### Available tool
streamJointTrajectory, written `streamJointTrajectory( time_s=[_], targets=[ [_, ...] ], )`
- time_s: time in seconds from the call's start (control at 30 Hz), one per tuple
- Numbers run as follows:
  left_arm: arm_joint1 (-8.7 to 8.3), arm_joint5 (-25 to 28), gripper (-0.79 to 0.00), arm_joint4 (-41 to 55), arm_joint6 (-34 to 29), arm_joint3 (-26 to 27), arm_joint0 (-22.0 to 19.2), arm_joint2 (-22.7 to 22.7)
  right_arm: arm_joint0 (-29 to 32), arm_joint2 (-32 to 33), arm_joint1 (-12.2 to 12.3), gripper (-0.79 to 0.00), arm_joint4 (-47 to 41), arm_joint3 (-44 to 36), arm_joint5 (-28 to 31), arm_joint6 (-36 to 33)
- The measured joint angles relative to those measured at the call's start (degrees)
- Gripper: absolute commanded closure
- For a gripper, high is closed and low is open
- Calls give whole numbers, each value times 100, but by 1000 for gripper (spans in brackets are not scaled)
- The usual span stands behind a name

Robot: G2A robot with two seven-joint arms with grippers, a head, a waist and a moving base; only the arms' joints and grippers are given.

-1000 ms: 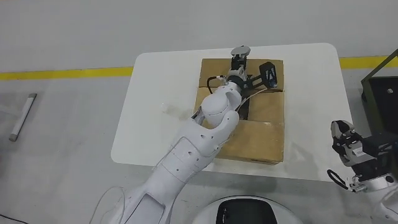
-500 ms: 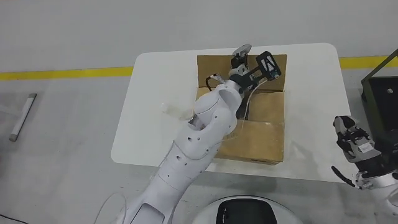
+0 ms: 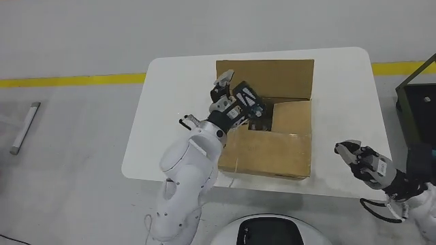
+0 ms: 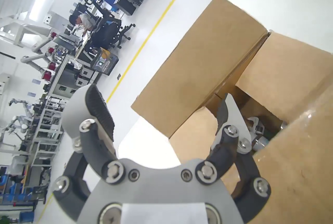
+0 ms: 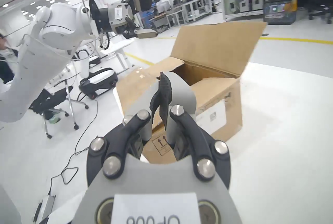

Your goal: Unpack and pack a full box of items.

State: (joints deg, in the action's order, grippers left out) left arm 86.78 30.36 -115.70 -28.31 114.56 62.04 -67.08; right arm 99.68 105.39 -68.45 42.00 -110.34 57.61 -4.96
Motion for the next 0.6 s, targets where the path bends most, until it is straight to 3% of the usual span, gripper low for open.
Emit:
streamJointTrajectory(
  time_s=[0.23, 0.37, 0.5, 0.53, 0.6],
  targets=[
    [-93, -308, -785, 172, 37, 868, 983, -458, -16, 17, 10, 0, 2, -5, -2, -53],
    [-124, -779, -785, 1, 256, 983, 1364, -556, -6, -23, 10, 0, -28, -2, -83, -73],
    [-160, -879, -785, -117, 408, 953, 1640, -593, -58, -85, 52, 0, -91, 66, -423, -524],
    [-164, -882, -785, -118, 421, 953, 1664, -599, -117, -127, 71, -154, -210, 119, -558, -742],
    [-165, -882, -785, -118, 422, 953, 1665, -599, -253, -204, 102, -274, -444, 188, -796, -1129]
  ],
)
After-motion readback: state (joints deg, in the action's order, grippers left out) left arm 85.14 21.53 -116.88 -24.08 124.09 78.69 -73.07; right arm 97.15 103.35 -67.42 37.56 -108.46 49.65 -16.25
